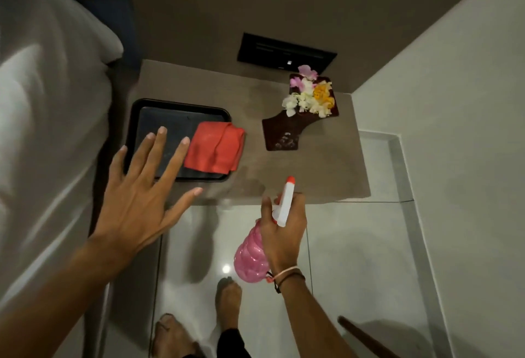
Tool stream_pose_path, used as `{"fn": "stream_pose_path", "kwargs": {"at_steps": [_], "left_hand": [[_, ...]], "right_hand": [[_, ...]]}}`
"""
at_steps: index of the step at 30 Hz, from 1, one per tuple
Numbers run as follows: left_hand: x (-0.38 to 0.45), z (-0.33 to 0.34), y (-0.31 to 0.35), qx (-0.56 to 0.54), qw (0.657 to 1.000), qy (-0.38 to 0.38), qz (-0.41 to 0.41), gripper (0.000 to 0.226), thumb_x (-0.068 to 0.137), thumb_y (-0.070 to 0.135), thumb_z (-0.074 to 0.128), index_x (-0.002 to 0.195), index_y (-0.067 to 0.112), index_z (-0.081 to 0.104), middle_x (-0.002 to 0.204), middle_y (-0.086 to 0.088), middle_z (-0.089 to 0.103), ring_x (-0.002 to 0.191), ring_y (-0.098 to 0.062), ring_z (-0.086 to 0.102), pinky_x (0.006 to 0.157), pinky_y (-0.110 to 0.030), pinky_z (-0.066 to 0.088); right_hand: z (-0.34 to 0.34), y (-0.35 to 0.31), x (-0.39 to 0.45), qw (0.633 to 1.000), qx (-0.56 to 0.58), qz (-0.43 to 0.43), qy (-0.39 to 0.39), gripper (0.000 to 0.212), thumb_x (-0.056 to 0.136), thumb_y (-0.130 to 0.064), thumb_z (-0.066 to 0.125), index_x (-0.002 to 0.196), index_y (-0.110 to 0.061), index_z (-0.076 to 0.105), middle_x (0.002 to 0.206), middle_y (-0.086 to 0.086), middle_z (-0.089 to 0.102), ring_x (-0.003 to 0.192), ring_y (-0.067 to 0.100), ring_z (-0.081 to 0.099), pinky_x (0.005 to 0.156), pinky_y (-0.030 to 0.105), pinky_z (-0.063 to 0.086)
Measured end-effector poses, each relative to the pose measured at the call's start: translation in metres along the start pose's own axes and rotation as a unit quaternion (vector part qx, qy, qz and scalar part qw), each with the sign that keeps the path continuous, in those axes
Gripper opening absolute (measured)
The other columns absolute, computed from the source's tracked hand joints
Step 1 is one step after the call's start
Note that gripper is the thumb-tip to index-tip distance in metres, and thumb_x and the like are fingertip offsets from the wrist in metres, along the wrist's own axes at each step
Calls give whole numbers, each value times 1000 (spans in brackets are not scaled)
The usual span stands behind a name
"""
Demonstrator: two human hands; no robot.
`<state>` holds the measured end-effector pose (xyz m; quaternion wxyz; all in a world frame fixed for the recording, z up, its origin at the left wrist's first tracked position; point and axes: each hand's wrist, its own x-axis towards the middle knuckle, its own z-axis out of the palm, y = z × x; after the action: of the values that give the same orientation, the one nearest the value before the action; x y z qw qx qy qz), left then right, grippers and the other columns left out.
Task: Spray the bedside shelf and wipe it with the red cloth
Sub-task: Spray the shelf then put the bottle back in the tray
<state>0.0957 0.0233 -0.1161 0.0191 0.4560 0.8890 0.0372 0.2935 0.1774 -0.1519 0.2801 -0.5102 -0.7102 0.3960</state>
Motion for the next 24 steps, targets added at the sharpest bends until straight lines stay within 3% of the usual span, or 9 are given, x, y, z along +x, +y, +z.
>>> {"fn": "stream_pose_path", "kwargs": {"at_steps": [2,6,9,11,14,17,18,21,24], "left_hand": [[-6,2,-3,-7,1000,2,-4,88,90,71,27,164,24,16,172,-17,14,157,-34,24,123,-63,25],[-23,-1,-16,-9,1000,4,-11,88,91,73,23,164,25,12,172,-16,13,157,-34,23,124,-61,21],[-36,-9,-33,-4,999,4,-36,87,92,74,19,164,27,8,172,-16,12,158,-33,22,124,-59,19],[-44,-17,-46,4,998,10,-54,86,93,74,16,164,27,6,172,-16,13,158,-33,23,125,-59,17],[-55,-32,-72,17,995,38,-88,84,94,73,21,164,26,14,171,-16,20,156,-33,28,124,-59,24],[-63,-42,-94,24,992,59,-110,84,95,72,28,163,24,20,170,-16,24,156,-33,30,122,-59,29],[-66,-45,-103,23,991,68,-116,84,95,72,29,163,24,21,170,-16,24,156,-33,30,122,-59,29],[-67,-47,-110,25,989,94,-112,84,94,73,33,162,25,23,170,-15,24,156,-33,28,121,-60,29],[-62,-45,-114,26,985,117,-123,85,93,74,35,162,25,24,170,-15,24,157,-33,27,120,-61,30]], "right_hand": [[3,3,-1,1000,-2,14,11,35,82,-53,70,106,-36,50,94,-16,58,72,17,67,63,30,65],[11,5,-8,1000,4,22,-22,24,87,-33,72,98,-24,53,76,-3,60,65,30,67,59,50,63],[20,-17,-20,998,8,-29,-50,38,84,-53,68,110,-28,54,85,-11,60,74,19,68,68,35,66],[30,-37,-22,995,22,-78,-64,41,86,-54,67,114,-26,55,89,-15,58,82,14,65,74,22,59],[57,-80,-16,983,45,-133,-115,27,91,-44,68,107,-26,55,90,-12,60,82,11,64,77,25,59],[91,-119,-3,974,54,-176,-133,22,94,-41,67,105,-50,50,88,-32,62,79,-12,64,70,2,51],[107,-134,3,972,50,-187,-134,22,92,-50,65,108,-48,50,90,-29,61,81,-10,64,72,4,52],[140,-158,26,969,42,-206,-133,55,87,-52,68,118,-8,52,104,6,64,92,26,69,84,46,59],[174,-171,43,963,22,-229,-142,56,87,-41,73,118,0,51,105,14,60,91,32,63,87,50,55]]}}
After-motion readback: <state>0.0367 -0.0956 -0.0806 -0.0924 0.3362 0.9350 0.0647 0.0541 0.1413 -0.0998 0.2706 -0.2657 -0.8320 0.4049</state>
